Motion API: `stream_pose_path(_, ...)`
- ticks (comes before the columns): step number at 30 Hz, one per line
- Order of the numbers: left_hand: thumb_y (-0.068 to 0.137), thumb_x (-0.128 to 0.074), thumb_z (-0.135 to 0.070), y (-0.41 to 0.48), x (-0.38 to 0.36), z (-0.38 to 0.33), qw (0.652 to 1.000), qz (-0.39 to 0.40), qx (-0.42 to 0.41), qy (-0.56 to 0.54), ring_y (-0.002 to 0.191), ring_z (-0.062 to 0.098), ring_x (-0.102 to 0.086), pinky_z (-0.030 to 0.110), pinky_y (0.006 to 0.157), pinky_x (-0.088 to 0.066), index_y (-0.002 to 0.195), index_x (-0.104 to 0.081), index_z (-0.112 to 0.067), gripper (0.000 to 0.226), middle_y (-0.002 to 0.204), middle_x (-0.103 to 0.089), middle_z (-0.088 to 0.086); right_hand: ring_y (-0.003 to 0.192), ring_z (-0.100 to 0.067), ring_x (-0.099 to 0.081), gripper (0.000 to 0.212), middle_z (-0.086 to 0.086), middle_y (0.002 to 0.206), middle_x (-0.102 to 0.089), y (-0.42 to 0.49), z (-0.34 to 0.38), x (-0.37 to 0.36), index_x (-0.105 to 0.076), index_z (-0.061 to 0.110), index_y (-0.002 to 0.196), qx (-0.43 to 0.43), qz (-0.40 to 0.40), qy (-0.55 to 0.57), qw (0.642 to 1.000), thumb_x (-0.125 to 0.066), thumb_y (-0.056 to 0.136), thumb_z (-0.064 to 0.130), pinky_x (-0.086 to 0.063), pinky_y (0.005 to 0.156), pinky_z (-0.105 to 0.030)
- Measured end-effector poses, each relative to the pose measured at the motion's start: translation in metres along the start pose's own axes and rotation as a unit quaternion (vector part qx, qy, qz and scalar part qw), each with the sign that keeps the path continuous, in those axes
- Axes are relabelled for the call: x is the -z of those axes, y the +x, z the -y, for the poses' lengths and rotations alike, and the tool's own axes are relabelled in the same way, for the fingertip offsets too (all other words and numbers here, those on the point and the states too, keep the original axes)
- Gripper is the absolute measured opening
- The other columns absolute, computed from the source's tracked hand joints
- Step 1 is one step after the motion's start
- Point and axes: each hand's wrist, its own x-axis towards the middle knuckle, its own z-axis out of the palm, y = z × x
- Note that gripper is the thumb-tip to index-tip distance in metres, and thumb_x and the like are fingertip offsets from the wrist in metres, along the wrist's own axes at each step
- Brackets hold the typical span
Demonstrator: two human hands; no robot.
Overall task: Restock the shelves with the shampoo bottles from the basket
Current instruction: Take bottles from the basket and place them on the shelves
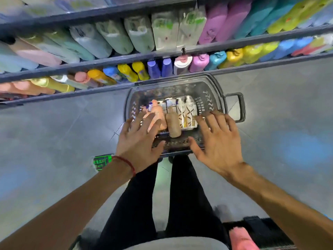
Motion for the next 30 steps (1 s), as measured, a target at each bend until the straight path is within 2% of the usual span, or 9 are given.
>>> stream_pose_path(8, 0.092, -0.050, -0.054, 0.058, -0.115, 0.027, 0.999, -0.004, 0.013, -0.030, 0.144, 0.031, -0.037, 0.055, 0.107, -0.041, 0.141, -0.055, -0.018, 0.062, 0.151, -0.049, 0.005, 0.126, -0.034, -0.051, 0.059, -0.010, 0.126, -0.061, 0.027, -0.004, -0.112, -0.061, 0.011, 0.133, -0.016, 0.031, 0.003, 0.999, -0.057, 0.090, 0.051, -0.037, 0.111, -0.051)
stream_pose_path(13, 0.092, -0.056, -0.053, 0.097, -0.192, 0.049, 0.999, -0.013, 0.017, -0.039, 0.140, 0.032, -0.043, 0.055, 0.096, -0.047, 0.140, -0.056, -0.015, 0.061, 0.147, -0.052, 0.006, 0.120, -0.031, -0.051, 0.058, -0.007, 0.123, -0.061, 0.042, -0.004, -0.197, -0.064, 0.014, 0.131, -0.046, 0.037, 0.016, 0.998, -0.053, 0.089, 0.052, -0.037, 0.108, -0.049)
stream_pose_path(16, 0.091, -0.059, -0.051, 0.116, -0.232, 0.058, 0.999, -0.006, 0.022, -0.044, 0.137, 0.033, -0.045, 0.055, 0.095, -0.047, 0.140, -0.056, -0.015, 0.060, 0.145, -0.053, 0.007, 0.119, -0.030, -0.051, 0.056, -0.006, 0.123, -0.061, 0.050, -0.005, -0.253, -0.062, 0.016, 0.131, -0.080, 0.065, 0.037, 0.994, -0.051, 0.092, 0.055, -0.038, 0.104, -0.047)
stream_pose_path(18, 0.090, -0.060, -0.049, 0.124, -0.255, 0.061, 0.998, -0.003, 0.029, -0.052, 0.136, 0.033, -0.044, 0.055, 0.094, -0.048, 0.140, -0.055, -0.015, 0.061, 0.146, -0.053, 0.007, 0.123, -0.029, -0.050, 0.059, -0.005, 0.130, -0.058, 0.057, -0.007, -0.293, -0.058, 0.017, 0.137, -0.115, 0.106, 0.076, 0.985, -0.052, 0.095, 0.056, -0.041, 0.102, -0.046)
stream_pose_path(23, 0.093, -0.054, -0.055, 0.138, -0.295, 0.068, 0.996, 0.031, 0.061, -0.049, 0.139, 0.030, -0.038, 0.054, 0.104, -0.042, 0.146, -0.047, -0.020, 0.064, 0.150, -0.048, 0.003, 0.142, -0.031, -0.040, 0.075, -0.010, 0.154, -0.042, 0.079, -0.014, -0.386, -0.039, 0.014, 0.155, -0.211, 0.229, 0.224, 0.923, -0.063, 0.096, 0.054, -0.042, 0.112, -0.048)
stream_pose_path(27, 0.094, -0.055, -0.053, 0.137, -0.317, 0.074, 0.996, 0.035, 0.062, -0.056, 0.135, 0.031, -0.041, 0.054, 0.102, -0.044, 0.144, -0.050, -0.017, 0.062, 0.147, -0.050, 0.006, 0.136, -0.030, -0.048, 0.084, -0.011, 0.152, -0.041, 0.091, -0.011, -0.432, -0.035, 0.016, 0.156, -0.284, 0.268, 0.354, 0.850, -0.080, 0.089, 0.040, -0.047, 0.110, -0.046)
stream_pose_path(30, 0.095, -0.052, -0.057, 0.137, -0.329, 0.079, 0.994, 0.051, 0.073, -0.061, 0.135, 0.030, -0.042, 0.053, 0.104, -0.043, 0.145, -0.047, -0.018, 0.063, 0.148, -0.048, 0.005, 0.134, -0.029, -0.054, 0.082, -0.009, 0.148, -0.052, 0.095, -0.014, -0.451, -0.041, 0.015, 0.152, -0.326, 0.263, 0.411, 0.810, -0.086, 0.085, 0.026, -0.050, 0.109, -0.045)
